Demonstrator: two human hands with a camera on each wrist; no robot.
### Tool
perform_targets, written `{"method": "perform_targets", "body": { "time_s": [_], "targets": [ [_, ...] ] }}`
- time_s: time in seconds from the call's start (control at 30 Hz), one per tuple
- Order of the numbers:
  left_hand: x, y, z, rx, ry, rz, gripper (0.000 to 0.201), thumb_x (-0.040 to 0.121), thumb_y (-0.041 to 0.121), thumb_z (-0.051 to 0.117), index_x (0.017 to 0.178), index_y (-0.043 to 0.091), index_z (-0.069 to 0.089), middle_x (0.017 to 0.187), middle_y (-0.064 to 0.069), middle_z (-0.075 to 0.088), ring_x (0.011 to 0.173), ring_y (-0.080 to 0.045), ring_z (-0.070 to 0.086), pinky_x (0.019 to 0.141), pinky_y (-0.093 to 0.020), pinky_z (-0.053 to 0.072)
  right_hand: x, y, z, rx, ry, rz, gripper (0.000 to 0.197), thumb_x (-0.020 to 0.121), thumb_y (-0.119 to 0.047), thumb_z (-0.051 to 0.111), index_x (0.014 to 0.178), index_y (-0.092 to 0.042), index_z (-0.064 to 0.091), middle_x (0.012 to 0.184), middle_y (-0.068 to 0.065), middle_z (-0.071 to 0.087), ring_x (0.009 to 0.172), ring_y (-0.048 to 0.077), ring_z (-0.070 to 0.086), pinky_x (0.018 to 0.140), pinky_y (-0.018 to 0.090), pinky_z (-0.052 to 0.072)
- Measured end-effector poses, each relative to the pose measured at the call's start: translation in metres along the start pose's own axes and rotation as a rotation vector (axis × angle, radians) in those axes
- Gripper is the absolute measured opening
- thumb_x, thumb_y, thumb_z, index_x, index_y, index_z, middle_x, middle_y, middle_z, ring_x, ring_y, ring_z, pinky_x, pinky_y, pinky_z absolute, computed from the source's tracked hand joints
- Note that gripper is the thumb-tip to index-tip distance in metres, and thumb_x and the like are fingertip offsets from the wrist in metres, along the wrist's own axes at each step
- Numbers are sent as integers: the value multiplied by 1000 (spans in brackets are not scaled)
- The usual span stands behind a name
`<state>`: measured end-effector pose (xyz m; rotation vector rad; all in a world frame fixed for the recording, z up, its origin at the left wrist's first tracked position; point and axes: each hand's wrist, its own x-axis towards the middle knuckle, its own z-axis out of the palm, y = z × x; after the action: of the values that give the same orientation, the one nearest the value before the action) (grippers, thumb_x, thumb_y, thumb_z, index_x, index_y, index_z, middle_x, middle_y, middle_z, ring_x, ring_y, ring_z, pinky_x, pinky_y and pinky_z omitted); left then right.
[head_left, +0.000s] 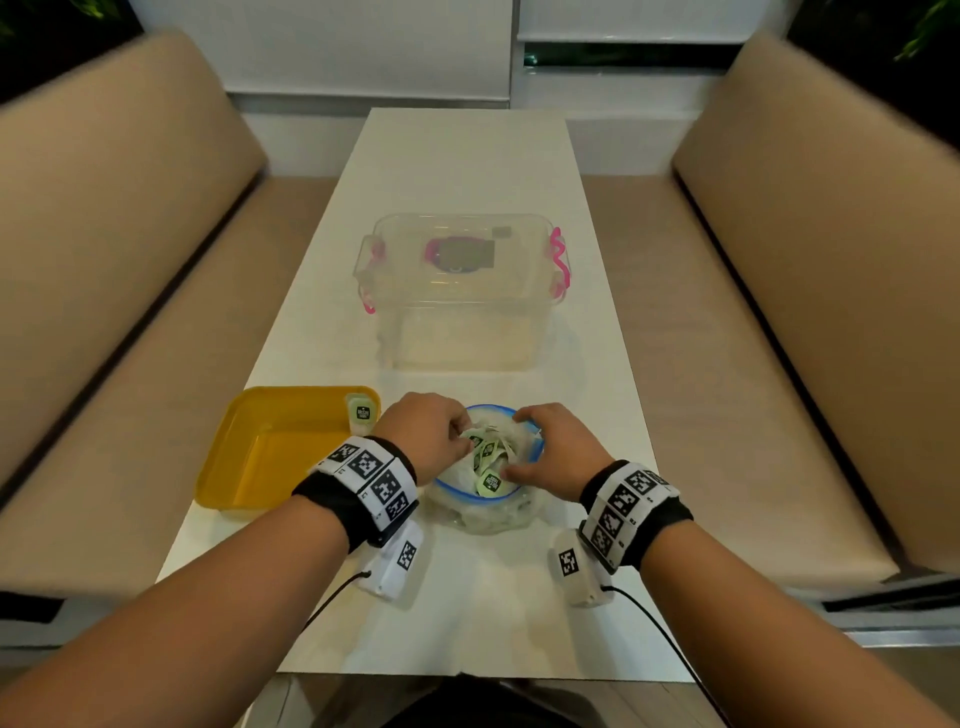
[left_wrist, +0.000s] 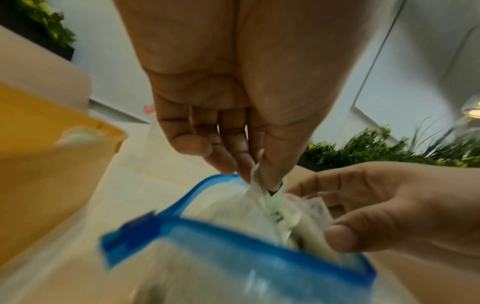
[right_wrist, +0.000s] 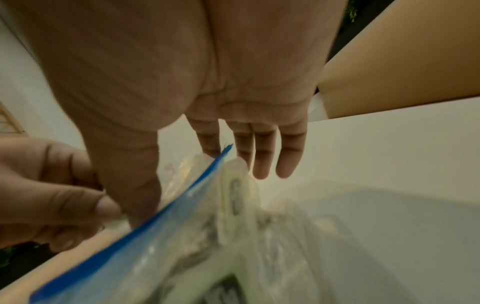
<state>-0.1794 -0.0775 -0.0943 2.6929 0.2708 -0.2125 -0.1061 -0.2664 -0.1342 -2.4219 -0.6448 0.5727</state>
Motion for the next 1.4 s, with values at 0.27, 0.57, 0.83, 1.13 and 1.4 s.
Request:
{"method": "perform_targets", "body": {
  "time_s": [0.27,0.57,0.83,1.13,1.4],
  "targets": [
    [-4,32,-26,-26,90,198,8,88,34,65,93,31,71,82,13,67,66,-1,53,68,-25,43,-8,-29,-24,207,97,-225,26,79,-26,77,102,-19,69,99,-5,70,88,7,61,82,28,49],
    [-7,32,18,286,-225,-92,41,86,49,64,63,15,57,67,-5,59,70,-22,58,62,-30,44,-9,-11,-6,67,-18,-12,18,83,-20,66,75,-14,50,72,3,56,67,20,51,59,30,41],
    [-6,32,31,215,-287,-103,27,77,45,72,77,19,65,77,1,66,78,-21,63,67,-30,49,-7,-10,-3,208,-58,56,29,69,-32,48,80,-6,47,84,12,70,79,32,65,72,46,56],
    [-8,26,-15,-11,-102,47,12,86,25,67,97,24,70,89,7,68,85,-15,62,77,-27,50,-7,-23,-7,276,-29,-50,9,90,-8,44,98,-14,43,68,-1,46,58,16,40,54,29,35],
    [-15,18,-55,-7,28,184,5,87,32,70,91,30,72,78,15,65,63,1,49,70,-27,44,-2,-54,-7,447,1,-220,11,81,-18,73,80,-12,64,62,-6,55,58,10,51,62,45,56]
  ]
}}
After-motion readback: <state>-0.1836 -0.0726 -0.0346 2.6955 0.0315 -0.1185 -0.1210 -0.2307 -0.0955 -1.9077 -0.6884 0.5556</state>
